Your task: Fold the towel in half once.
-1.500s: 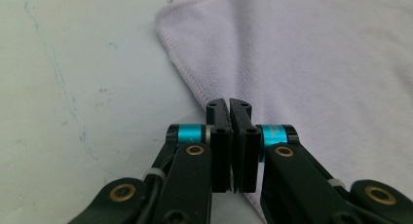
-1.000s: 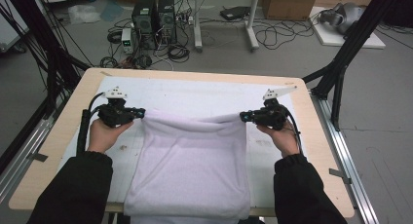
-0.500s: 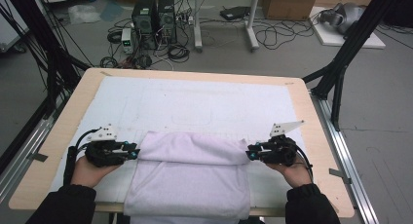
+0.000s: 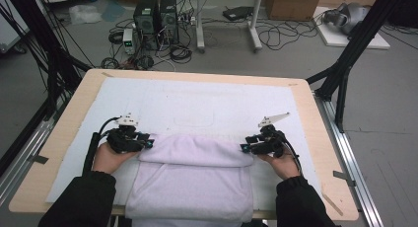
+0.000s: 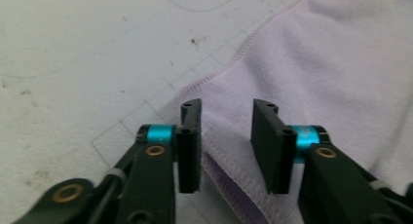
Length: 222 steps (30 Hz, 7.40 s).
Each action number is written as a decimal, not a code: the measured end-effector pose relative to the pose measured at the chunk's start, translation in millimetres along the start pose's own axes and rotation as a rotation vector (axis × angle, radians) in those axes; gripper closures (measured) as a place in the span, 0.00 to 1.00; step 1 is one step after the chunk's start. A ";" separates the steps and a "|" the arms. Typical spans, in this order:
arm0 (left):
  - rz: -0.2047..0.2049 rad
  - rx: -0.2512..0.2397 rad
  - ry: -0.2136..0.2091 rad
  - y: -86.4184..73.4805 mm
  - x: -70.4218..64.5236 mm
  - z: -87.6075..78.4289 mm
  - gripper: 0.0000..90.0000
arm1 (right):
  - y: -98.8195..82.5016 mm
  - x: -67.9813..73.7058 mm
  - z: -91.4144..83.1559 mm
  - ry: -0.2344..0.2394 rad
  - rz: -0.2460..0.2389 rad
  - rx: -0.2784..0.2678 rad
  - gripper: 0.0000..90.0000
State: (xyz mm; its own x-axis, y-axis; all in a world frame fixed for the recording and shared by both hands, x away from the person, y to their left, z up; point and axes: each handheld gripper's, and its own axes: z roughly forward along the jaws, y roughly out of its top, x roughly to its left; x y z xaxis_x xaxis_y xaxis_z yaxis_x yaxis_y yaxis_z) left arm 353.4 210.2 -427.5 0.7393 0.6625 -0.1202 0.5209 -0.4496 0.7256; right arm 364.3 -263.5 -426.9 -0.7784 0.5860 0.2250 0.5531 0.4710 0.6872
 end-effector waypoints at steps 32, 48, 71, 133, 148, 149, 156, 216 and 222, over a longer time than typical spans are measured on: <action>-0.004 -0.103 0.012 -3.8 -0.8 -19.4 0.97 | 7.1 5.1 -7.8 -0.021 -0.046 -0.081 0.93; 0.113 -0.200 -0.042 -49.5 -64.1 -86.8 0.95 | -20.6 81.7 -69.1 0.131 -0.181 -0.193 0.93; -0.048 -0.045 0.092 -27.3 4.0 -4.4 0.55 | -14.5 5.5 4.0 -0.055 -0.090 0.001 0.47; 0.025 -0.139 0.137 0.1 1.7 -15.7 0.65 | 23.3 -4.4 -20.1 -0.126 -0.080 -0.115 0.56; 0.085 -0.017 0.092 -11.2 -11.3 6.9 0.76 | -9.2 11.3 11.0 -0.073 -0.127 -0.024 0.64; 0.096 -0.005 0.105 -11.4 -12.3 8.8 0.80 | -8.9 11.5 13.8 -0.068 -0.135 -0.012 0.69; 0.059 -0.021 0.101 -10.2 -10.2 6.9 0.95 | -5.7 10.0 18.0 -0.019 -0.135 -0.016 0.96; 0.100 -0.112 -0.053 -61.7 -75.6 -67.7 0.74 | -40.9 94.7 -46.4 0.137 -0.294 -0.109 0.74; 0.133 -0.023 -0.077 -69.8 -78.2 -42.4 0.69 | -46.1 84.1 -9.0 0.163 -0.287 -0.001 0.67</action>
State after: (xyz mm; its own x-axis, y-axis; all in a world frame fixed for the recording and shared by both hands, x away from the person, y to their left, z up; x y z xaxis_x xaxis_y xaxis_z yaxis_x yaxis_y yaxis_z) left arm 241.2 215.2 -440.0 0.8323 0.5496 -0.0728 0.4066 -0.5160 0.7540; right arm 270.6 -241.8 -433.4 -0.9400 0.3157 0.1297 0.3038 0.6010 0.7393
